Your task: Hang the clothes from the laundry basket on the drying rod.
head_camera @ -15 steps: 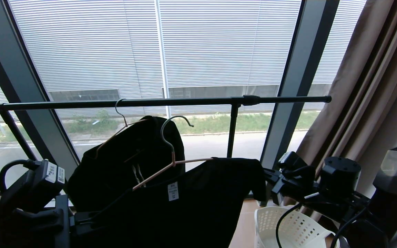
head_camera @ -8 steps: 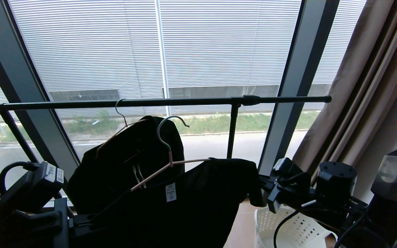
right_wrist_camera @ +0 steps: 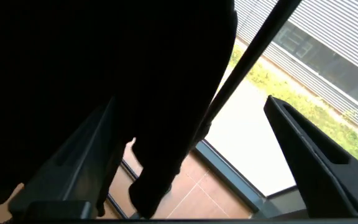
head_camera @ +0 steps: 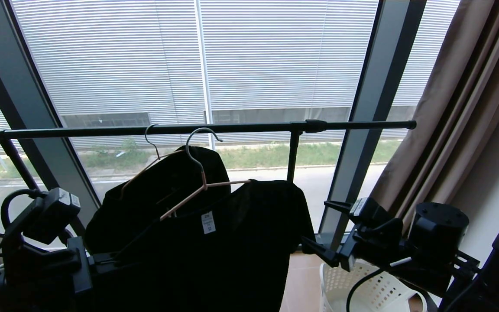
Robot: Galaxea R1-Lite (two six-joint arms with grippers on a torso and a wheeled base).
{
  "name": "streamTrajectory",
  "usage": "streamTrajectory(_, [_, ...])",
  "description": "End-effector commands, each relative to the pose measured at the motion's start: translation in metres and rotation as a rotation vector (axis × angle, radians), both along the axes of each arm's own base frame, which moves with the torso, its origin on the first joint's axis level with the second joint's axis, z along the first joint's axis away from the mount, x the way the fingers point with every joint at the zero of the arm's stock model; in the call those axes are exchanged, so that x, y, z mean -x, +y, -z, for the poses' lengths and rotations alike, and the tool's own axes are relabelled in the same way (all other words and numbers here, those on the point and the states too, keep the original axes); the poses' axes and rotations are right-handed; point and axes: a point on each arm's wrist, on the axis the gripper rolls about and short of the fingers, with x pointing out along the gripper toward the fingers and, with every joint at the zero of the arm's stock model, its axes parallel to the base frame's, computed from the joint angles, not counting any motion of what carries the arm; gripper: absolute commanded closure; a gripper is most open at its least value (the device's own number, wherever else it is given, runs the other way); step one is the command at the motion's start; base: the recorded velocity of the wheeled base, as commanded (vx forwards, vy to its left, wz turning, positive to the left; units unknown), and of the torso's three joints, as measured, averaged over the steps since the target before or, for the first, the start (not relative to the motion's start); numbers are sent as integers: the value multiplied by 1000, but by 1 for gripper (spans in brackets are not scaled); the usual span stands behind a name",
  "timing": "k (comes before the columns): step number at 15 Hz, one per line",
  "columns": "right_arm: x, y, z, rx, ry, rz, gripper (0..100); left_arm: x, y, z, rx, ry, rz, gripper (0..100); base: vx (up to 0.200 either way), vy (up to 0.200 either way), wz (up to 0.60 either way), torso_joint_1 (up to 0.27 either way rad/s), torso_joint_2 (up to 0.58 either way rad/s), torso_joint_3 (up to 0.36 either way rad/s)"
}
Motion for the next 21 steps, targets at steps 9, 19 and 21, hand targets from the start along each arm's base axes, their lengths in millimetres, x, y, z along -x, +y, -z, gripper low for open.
streamTrajectory(9, [13, 27, -40, -146, -66, 46, 0, -76, -17, 19, -7, 26, -203, 100, 0, 0, 0, 0, 0, 0])
streamTrajectory(19, [12, 28, -36, -138, -54, 48, 0, -131, -33, 47, 38, -37, -271, 100, 0, 0, 0, 0, 0, 0])
streamTrajectory(21, [12, 27, -36, -137, -53, 48, 0, -135, -35, 50, 37, -30, -270, 100, 0, 0, 0, 0, 0, 0])
